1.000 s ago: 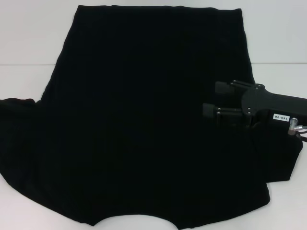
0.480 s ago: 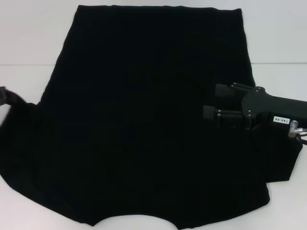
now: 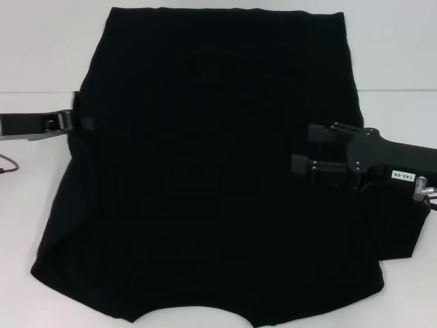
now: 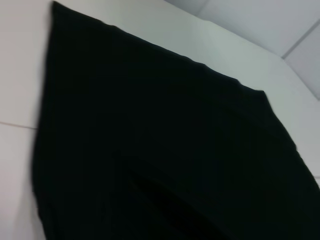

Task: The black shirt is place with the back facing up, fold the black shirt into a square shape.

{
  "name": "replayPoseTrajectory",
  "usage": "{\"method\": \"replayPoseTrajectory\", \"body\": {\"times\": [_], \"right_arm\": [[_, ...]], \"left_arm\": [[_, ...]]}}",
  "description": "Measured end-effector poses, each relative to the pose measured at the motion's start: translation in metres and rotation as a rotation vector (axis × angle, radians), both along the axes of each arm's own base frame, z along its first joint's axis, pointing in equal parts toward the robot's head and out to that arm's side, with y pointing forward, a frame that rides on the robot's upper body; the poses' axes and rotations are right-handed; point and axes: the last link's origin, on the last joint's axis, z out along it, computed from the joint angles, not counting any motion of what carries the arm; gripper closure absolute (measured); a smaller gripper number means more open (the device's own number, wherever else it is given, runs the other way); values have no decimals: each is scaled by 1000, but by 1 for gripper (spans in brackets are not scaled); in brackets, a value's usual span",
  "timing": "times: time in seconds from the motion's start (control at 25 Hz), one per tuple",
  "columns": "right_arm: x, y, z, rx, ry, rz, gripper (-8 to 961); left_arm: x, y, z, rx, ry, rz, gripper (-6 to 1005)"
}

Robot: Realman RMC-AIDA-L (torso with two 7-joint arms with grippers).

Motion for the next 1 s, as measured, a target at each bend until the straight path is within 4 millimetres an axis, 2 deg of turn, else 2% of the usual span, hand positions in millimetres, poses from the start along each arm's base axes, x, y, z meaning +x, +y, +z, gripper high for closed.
{"method": "replayPoseTrajectory", "body": {"times": [0.24,0.48,0.64,0.84,1.0], "right_arm": [[1,-1,0,2,-1,-1,149],[2,-1,0,2,-1,-4,153],[0,1,2,13,6,-5,156],[0,6,10,45,27,-17,159],[7,16,22,61,49,-127,162]], "left_arm": [[11,-1,-18,-50,14,-58,969],[28,-15,-42,-179,27,-211,968],[38,-18,-53,-196,17,-270,968],[42,-12,-51,-148,20,-292,793],[51,-16,-43,-113,-60,-378,486]]}}
